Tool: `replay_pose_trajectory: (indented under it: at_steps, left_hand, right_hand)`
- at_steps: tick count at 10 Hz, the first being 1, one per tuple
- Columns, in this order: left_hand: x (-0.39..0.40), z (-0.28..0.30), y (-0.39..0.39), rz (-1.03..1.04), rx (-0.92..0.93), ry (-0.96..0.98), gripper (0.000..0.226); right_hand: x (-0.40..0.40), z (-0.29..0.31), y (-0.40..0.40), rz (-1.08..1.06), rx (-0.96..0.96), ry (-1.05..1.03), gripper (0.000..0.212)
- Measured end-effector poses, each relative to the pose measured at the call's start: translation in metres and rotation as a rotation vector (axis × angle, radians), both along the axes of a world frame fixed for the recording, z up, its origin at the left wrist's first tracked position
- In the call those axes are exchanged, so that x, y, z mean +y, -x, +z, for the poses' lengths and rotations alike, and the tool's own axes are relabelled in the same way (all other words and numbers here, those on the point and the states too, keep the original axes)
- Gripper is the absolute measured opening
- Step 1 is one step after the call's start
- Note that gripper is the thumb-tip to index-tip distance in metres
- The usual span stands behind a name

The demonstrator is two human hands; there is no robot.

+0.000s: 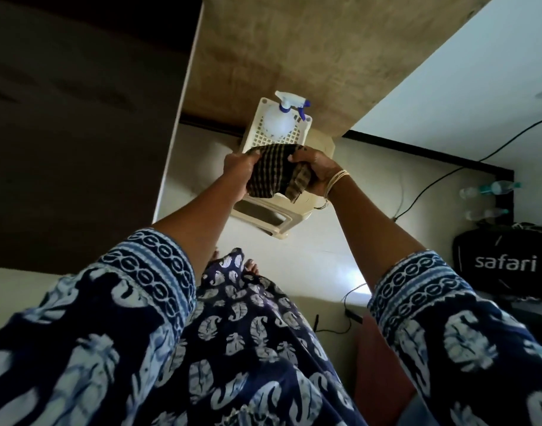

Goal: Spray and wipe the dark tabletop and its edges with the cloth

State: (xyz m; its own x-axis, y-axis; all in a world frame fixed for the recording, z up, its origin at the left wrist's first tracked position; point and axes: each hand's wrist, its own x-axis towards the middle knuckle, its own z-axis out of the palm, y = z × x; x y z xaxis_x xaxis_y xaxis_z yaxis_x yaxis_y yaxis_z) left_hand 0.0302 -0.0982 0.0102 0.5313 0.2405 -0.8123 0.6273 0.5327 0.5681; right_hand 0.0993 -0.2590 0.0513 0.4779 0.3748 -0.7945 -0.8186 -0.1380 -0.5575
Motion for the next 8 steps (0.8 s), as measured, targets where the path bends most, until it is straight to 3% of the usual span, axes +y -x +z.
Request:
replay_pose_trajectory:
  at_steps: [1,2,4,6,8]
  left_hand:
    - [-0.010,-0.006,-0.017,0.024,0.030,-0.125,0.034]
    - [-0.014,-0.026,-0.043,-0.053,0.054,-0.287,0.035]
    - [-0.006,-0.092,-0.073,-0.125,0.072,-0.417,0.041]
    - [0.004,-0.139,-0.076,-0.185,0.059,-0.476,0.045]
    - [0.016,-0.152,-0.064,-0.263,0.030,-0.585,0.041]
  right_hand:
    - [-0.008,-0.017,-0.012,-0.055,-0.010,0.096,0.037]
    - [-0.007,-0.055,-0.032,-0.109,-0.107,0.293,0.012]
    - [0.009,-0.133,-0.059,-0.055,-0.300,0.573,0.008]
    - [0.023,-0.173,-0.061,0.046,-0.361,0.676,0.040]
    - [0.022,-0.173,-0.059,0.217,-0.326,0.765,0.045]
